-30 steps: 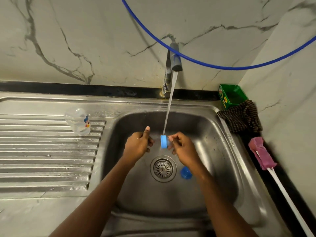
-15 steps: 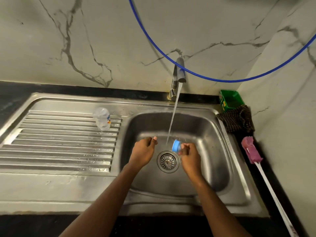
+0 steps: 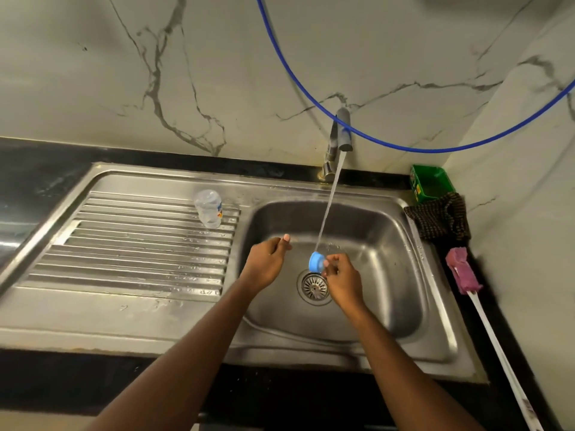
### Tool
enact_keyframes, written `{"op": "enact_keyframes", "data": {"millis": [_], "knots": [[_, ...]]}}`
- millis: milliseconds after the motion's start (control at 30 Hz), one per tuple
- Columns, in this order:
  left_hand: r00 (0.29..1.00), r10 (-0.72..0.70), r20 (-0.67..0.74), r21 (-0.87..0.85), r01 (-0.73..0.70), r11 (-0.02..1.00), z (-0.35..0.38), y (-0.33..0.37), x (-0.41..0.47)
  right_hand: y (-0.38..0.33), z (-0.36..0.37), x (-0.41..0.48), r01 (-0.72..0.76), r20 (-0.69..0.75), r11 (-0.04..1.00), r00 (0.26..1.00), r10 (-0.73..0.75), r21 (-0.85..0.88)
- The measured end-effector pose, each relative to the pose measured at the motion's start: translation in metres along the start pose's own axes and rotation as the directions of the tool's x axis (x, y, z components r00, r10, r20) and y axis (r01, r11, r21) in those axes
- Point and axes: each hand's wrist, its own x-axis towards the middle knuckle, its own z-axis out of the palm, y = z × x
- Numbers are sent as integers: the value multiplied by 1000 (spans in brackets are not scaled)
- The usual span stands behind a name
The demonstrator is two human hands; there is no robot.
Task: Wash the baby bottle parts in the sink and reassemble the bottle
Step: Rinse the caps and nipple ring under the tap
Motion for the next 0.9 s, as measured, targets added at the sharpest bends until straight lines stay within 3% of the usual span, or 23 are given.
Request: {"op": "enact_keyframes", "data": {"millis": [200,433,733,900], "knots": [[979,54,-199,62,-43,997,-55,-11,-13,-53,17,8,96,53,995,994,-98,42],[926,-10,-377,67,38,997,-127,-44,-19,-126,80,10,345,243,934,917,-316,-87],[912,-72,-403,118,130,984,-159,-79,-18,-168,152,10,615,375,740,776,-507,-272],[925,-38,-379,136,96,986,-150,-85,-19,-162,158,15,588,349,783,790,-504,-202]]}}
